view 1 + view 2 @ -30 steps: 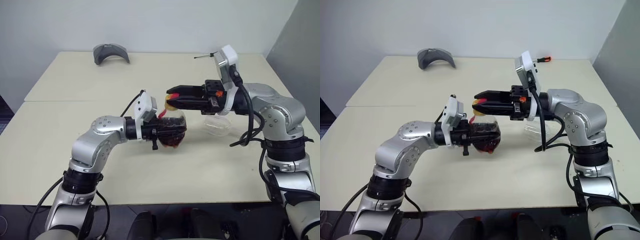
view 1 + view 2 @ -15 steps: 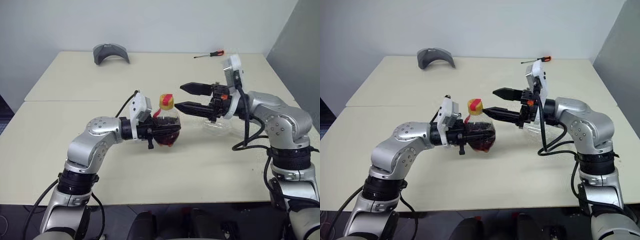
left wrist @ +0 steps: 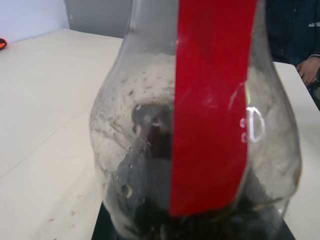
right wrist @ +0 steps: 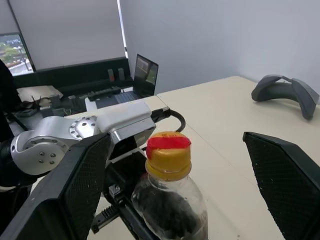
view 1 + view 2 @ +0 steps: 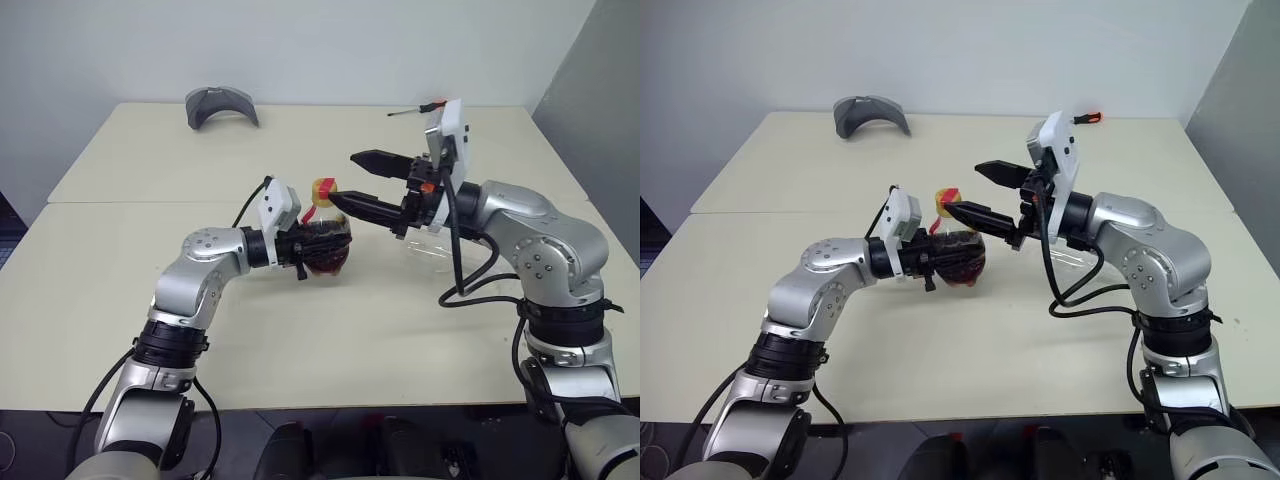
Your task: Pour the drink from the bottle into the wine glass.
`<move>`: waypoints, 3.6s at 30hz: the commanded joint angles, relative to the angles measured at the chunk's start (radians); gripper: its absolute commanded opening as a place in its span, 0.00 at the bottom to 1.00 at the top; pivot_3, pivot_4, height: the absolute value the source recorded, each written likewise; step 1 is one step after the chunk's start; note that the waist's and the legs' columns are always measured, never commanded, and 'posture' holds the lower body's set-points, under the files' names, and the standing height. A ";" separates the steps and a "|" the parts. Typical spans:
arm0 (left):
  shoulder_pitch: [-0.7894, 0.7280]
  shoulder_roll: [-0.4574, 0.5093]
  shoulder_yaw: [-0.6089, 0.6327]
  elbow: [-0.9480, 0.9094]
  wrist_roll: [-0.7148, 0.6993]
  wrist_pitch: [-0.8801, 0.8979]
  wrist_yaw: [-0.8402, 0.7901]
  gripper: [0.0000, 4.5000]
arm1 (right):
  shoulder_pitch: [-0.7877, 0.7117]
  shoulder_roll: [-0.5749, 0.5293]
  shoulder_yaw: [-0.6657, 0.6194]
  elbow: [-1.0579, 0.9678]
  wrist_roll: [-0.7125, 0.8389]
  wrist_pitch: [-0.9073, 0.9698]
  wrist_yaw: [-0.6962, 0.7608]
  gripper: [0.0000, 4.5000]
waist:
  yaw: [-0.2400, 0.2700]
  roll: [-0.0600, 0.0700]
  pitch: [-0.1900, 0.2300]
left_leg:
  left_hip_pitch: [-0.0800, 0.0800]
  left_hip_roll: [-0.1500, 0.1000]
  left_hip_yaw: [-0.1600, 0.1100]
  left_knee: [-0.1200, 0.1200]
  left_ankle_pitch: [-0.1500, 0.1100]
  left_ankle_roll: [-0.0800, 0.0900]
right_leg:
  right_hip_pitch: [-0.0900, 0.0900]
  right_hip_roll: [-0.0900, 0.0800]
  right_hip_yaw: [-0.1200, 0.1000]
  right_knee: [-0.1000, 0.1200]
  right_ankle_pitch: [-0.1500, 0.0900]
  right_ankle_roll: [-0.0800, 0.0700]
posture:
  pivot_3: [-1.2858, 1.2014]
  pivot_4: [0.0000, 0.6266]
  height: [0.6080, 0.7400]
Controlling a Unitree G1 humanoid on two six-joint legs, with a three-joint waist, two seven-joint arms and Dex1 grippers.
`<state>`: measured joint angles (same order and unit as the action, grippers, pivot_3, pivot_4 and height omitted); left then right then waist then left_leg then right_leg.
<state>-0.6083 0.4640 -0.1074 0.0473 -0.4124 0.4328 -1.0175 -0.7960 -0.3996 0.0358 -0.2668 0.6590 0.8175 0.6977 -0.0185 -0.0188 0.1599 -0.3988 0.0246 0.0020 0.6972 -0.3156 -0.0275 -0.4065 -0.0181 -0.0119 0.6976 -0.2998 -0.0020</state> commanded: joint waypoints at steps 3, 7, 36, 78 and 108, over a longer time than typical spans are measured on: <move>-0.025 -0.003 0.009 -0.032 -0.006 -0.023 -0.011 0.22 | -0.042 0.022 0.013 -0.012 -0.023 -0.037 -0.009 1.00 | -0.001 0.000 0.000 | 0.000 0.000 0.000 0.000 0.000 0.000 | 0.000 0.000 0.000 0.000 0.000 0.000 | 0.52 0.24 1.00; -0.036 -0.004 0.010 -0.021 -0.005 -0.026 -0.013 0.22 | -0.044 0.034 0.032 -0.004 -0.034 -0.043 -0.007 1.00 | -0.006 0.000 0.000 | 0.000 0.000 0.000 0.000 0.000 0.000 | 0.000 0.000 0.000 0.000 0.000 0.000 | 0.52 0.24 1.00; 0.013 0.052 0.009 -0.202 -0.070 0.014 -0.086 0.22 | -0.089 -0.056 0.073 0.058 0.016 -0.098 0.331 0.26 | -0.008 0.001 0.001 | 0.000 0.000 0.000 0.000 0.000 0.000 | 0.000 0.000 0.000 0.000 0.000 0.000 | 0.52 0.24 1.00; -0.038 -0.036 0.031 -0.100 -0.037 -0.003 0.094 0.22 | -0.079 -0.028 0.033 0.026 -0.133 -0.129 0.065 0.99 | -0.007 0.001 0.001 | 0.000 0.000 0.000 0.000 0.001 -0.002 | 0.000 0.000 0.000 0.000 0.000 0.000 | 0.52 0.24 1.00; 0.033 0.038 0.047 -0.266 -0.110 0.100 0.048 0.22 | -0.050 -0.190 -0.016 0.155 -0.140 -0.202 0.284 0.99 | -0.006 0.001 0.001 | 0.000 0.000 0.000 0.000 0.001 -0.001 | 0.000 0.000 0.000 0.000 0.000 0.000 | 0.52 0.24 1.00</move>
<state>-0.5552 0.4983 -0.0884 -0.1796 -0.5026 0.5382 -0.9699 -0.8333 -0.5787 0.0553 -0.0768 0.4947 0.6134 0.9645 -0.0245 -0.0175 0.1614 -0.3986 0.0246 0.0022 0.6971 -0.3151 -0.0283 -0.4065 -0.0183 -0.0117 0.6976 -0.2998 -0.0020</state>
